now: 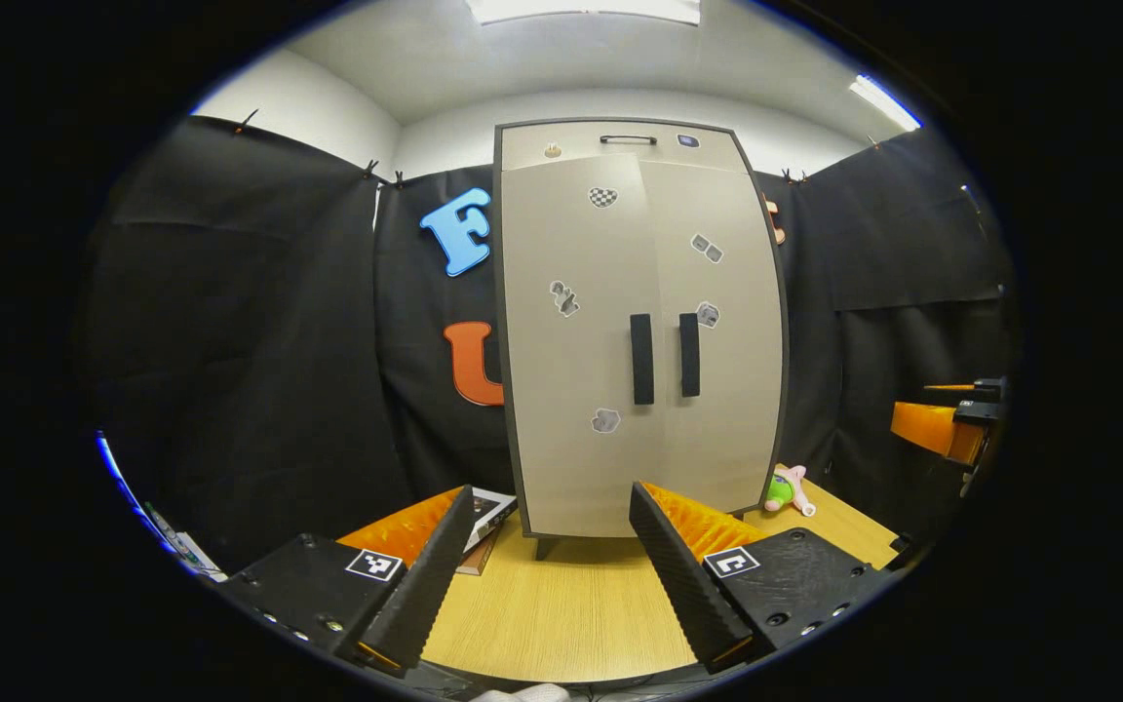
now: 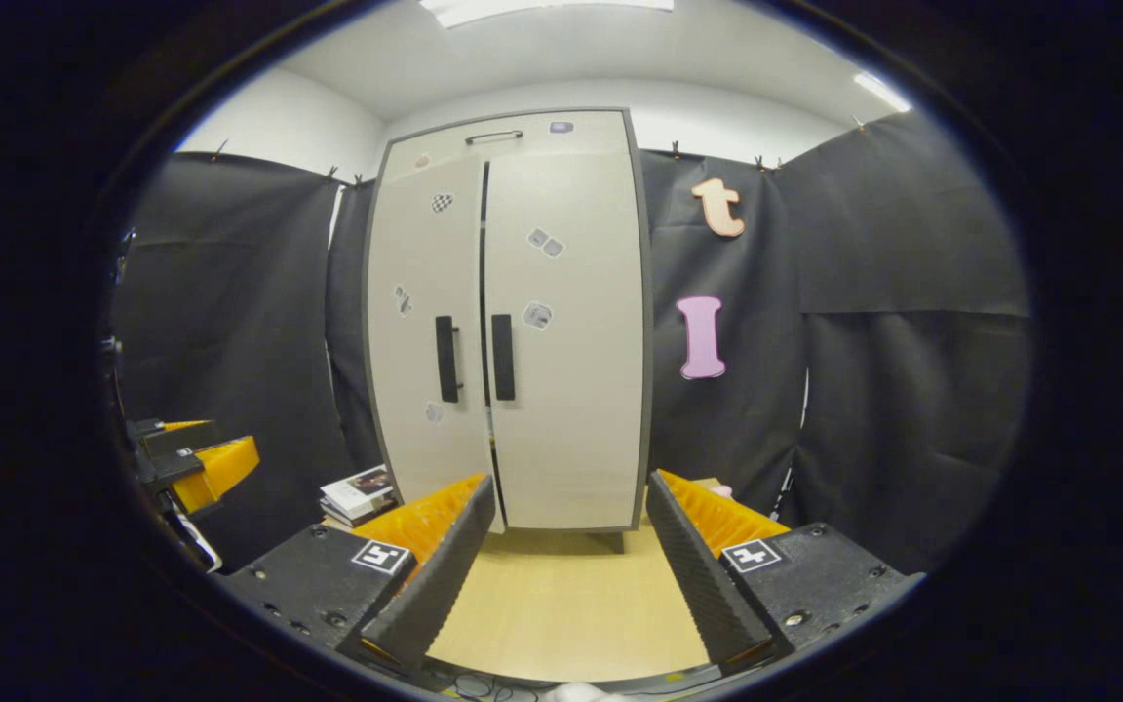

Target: Grab one shoe with the right hand and put it into the shoe cabinet, grab the other shoe with the left hand and put it into the shoe cabinet; then close the right door with the right hand and the left door with the left hand.

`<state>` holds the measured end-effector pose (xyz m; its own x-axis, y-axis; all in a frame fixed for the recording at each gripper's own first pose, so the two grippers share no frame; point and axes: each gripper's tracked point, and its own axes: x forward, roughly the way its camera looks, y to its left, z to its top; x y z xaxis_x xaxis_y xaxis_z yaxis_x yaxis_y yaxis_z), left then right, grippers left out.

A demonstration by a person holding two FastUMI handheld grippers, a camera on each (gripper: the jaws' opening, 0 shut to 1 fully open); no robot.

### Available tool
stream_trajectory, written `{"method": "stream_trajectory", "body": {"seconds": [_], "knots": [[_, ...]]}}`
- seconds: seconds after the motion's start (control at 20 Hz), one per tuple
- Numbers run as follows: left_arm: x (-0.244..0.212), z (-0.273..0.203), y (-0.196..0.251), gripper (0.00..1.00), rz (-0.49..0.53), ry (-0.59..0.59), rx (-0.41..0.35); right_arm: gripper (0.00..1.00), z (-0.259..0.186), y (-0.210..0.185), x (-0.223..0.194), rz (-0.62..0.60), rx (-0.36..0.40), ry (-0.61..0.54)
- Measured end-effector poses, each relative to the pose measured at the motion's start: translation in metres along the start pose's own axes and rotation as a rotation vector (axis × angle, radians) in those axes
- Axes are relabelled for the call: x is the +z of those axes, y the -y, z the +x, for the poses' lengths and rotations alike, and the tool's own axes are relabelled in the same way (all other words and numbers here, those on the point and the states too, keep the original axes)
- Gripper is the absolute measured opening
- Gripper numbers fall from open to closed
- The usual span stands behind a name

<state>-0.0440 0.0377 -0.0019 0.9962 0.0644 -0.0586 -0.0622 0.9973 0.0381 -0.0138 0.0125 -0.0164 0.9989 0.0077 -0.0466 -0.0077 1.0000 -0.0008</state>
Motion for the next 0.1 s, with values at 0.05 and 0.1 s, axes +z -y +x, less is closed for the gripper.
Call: {"method": "stream_trajectory", "body": {"seconds": [0.05, 0.1], "knots": [[0.0005, -0.0006, -0.0001, 0.96, 0.000, -0.001, 0.000, 1.00, -0.0001, -0.0001, 0.0005, -0.002, 0.001, -0.001], [0.0010, -0.0011, 0.0011, 0.96, 0.000, 0.001, -0.004, 1.00, 0.0002, -0.0009, 0.0000, -0.003, 0.004, -0.002]]}}
